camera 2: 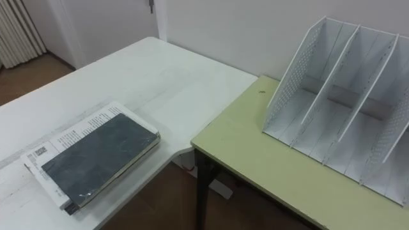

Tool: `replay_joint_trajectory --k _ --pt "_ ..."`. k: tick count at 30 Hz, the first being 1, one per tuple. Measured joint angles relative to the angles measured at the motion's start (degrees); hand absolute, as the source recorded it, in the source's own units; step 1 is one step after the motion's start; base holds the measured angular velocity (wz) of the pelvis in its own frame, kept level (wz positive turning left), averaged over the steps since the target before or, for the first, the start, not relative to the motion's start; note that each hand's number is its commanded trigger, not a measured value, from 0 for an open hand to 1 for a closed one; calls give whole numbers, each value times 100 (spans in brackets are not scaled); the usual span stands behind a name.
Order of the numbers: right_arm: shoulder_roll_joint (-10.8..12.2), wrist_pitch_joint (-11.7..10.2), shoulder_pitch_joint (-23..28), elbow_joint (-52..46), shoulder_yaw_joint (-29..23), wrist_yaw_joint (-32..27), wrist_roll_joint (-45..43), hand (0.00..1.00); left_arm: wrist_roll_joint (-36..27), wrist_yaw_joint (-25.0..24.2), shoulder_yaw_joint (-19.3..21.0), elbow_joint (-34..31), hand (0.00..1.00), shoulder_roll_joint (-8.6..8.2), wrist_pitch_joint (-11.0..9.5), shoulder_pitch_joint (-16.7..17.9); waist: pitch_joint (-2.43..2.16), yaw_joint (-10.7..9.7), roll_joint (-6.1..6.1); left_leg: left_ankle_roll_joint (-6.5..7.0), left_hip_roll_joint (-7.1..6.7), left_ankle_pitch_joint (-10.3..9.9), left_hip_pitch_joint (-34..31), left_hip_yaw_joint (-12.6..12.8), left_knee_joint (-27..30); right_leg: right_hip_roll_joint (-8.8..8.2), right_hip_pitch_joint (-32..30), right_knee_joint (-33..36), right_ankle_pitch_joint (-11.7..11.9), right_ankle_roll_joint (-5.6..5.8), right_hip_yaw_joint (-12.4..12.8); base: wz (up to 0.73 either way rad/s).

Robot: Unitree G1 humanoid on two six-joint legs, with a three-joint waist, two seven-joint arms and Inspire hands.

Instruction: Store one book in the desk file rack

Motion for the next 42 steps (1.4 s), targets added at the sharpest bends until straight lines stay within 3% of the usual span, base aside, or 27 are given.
replay_joint_trajectory --k 15,21,25,31,35,37,39,42 --pt "3 -3 -2 -1 0 -78 -26 0 4 0 -1 -8 0 -12 23 48 -8 -4 11 0 -1 0 11 1 0 7 0 10 0 0 46 0" --pt "4 -13 -49 3 -2 -102 -61 0 177 -6 -117 -9 0 -17 17 -67 0 -21 10 0 -1 0 4 10 34 10 -32 73 -5 -7 112 0" --pt "8 -42 -83 -26 -5 -136 -132 0 634 -54 -245 -42 0 -17 -8 -161 -1 -112 -11 6 2 -6 -44 4 50 6 -99 153 -48 -16 113 1" --pt "-12 -163 -136 -73 18 -183 -216 0 1220 -121 -552 -729 0 58 -114 -180 -6 -178 -60 10 4 -7 -61 29 37 -2 -182 261 -57 -31 119 -3" --pt "-12 -247 -179 -78 136 -289 -214 0 1240 -112 -907 -1012 0 145 -179 -269 26 -231 -73 11 2 -6 -114 70 59 -7 -223 240 -56 -30 121 -2" --pt "-12 -256 -250 -77 185 -322 -234 0 1396 -110 -956 -1222 0 148 -208 -300 63 -261 -70 12 4 -6 -121 76 59 -3 -224 210 -40 -26 124 0" --pt "-15 -308 -269 -78 223 -363 -245 0 1677 -113 -1063 -1470 0 137 -225 -325 57 -311 -66 12 2 -6 -136 65 59 -3 -223 198 -36 -20 123 6" --pt "-28 -414 -323 -71 216 -361 -301 0 1834 -156 -1339 -1824 0 62 -464 -519 46 -440 -39 15 1 -3 -170 143 59 -10 -241 203 -37 -18 126 5"
